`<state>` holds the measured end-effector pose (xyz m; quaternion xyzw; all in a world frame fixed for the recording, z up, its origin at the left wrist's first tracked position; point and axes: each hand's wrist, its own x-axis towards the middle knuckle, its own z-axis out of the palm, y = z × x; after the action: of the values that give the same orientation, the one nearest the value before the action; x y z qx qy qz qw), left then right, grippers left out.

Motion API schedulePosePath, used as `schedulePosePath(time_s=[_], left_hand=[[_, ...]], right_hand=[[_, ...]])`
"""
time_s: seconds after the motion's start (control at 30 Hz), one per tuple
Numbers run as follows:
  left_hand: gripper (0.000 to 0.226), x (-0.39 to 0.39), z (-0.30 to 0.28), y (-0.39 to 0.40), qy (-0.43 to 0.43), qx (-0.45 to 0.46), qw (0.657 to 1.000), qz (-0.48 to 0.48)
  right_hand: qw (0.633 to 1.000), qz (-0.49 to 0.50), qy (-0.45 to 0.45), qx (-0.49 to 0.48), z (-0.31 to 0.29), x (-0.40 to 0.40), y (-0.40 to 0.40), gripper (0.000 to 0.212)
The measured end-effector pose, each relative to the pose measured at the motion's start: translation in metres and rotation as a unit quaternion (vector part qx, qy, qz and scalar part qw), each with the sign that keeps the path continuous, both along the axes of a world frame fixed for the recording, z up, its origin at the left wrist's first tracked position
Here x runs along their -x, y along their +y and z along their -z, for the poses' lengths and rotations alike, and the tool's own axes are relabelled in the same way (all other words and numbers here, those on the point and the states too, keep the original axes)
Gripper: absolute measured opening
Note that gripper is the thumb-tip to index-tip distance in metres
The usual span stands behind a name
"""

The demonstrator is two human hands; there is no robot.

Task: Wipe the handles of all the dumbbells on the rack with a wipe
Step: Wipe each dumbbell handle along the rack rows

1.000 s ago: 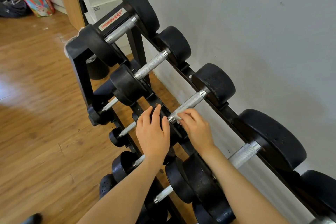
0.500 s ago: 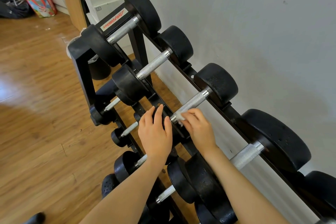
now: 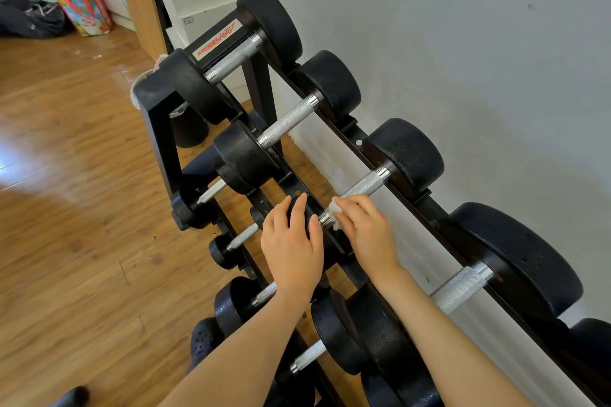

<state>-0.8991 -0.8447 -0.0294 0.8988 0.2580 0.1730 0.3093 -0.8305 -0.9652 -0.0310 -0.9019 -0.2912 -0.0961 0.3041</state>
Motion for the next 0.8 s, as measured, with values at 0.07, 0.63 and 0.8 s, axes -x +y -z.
schedulePosePath(time_s=[0.07,0.63,0.8], left_hand=[[0.05,0.0,0.0,0.0,-0.003,0.0,1.0,0.001],[0.058,0.016,0.002,0.016,0.013,0.037,0.996,0.083],[0.058,0.022,0.005,0.025,0.023,0.022,0.992,0.121]], right_hand=[[0.999,-0.032,-0.002,0.017,0.0,0.003,0.003,0.031],[0.993,-0.06,-0.011,0.098,-0.017,-0.003,0.011,0.029],[0.985,-0.097,0.031,0.136,-0.027,-0.011,0.024,0.024]])
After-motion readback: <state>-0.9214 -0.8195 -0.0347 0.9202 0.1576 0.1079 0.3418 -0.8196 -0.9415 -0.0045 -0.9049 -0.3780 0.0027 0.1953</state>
